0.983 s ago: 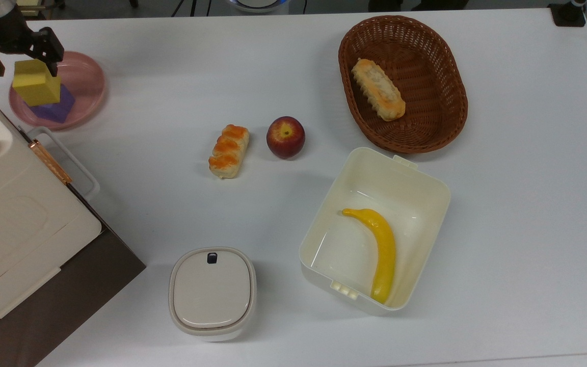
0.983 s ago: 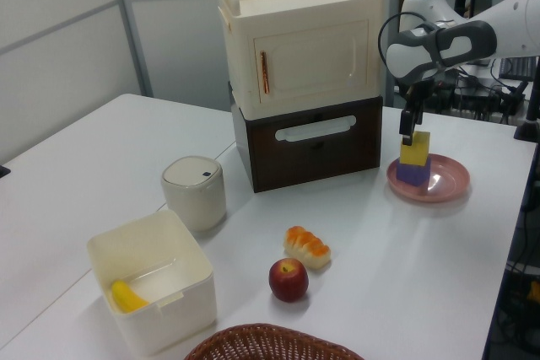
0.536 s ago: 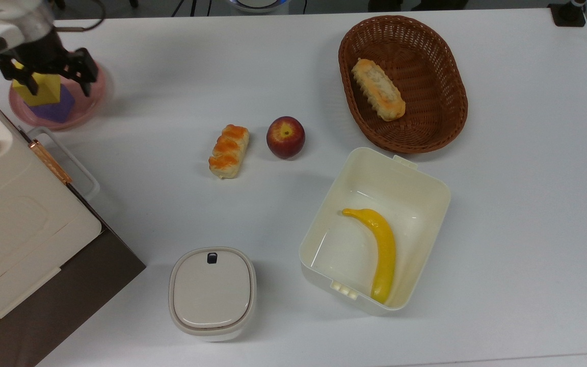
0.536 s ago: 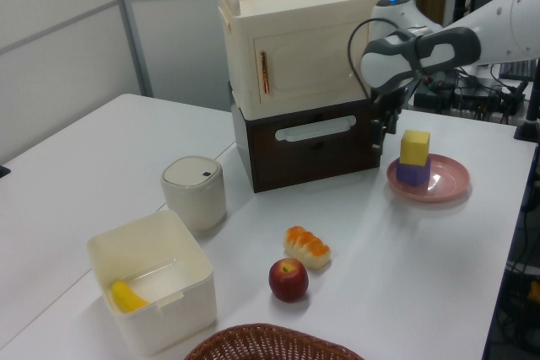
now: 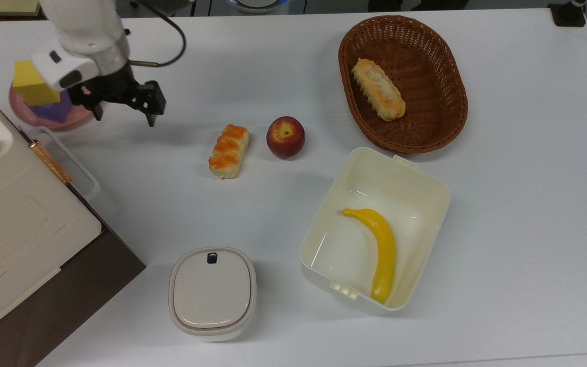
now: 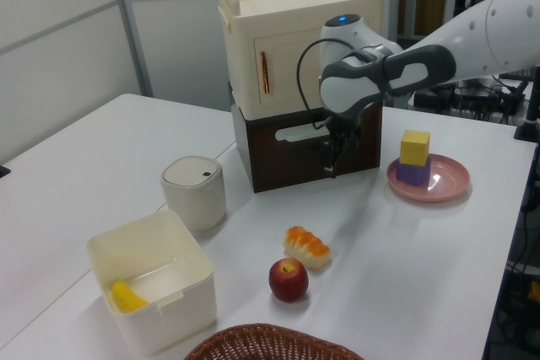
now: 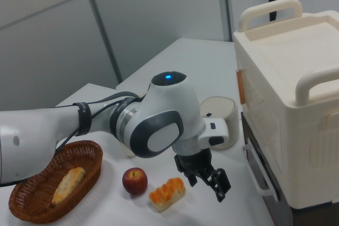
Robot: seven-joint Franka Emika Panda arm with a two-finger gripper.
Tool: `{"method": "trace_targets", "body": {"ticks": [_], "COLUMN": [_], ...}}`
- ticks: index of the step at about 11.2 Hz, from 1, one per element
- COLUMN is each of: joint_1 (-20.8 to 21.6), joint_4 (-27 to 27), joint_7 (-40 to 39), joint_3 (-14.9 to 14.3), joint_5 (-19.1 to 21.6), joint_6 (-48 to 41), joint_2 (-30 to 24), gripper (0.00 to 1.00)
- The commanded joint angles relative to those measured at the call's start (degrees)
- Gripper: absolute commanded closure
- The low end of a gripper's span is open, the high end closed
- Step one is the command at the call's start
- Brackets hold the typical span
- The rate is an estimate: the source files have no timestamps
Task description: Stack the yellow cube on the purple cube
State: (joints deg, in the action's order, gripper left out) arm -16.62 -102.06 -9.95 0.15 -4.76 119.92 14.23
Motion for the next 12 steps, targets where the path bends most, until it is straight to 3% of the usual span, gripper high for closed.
{"method": "trace_targets", "body": {"ticks": [1,5,12], "joint_1": [3.5,10.1,11.3], "joint_4": [0.1,7.0,6.6], "joint_7": [4.9,10.9,11.3], "joint_3": [-0.8,-0.8,-0.7], "joint_5": [-0.2,-1.2,-0.1], "joint_6": [-1.4,-15.5,-16.6], "joint_2": [-1.7,-6.3,-9.4], "gripper": [0.0,0.0,0.0]}}
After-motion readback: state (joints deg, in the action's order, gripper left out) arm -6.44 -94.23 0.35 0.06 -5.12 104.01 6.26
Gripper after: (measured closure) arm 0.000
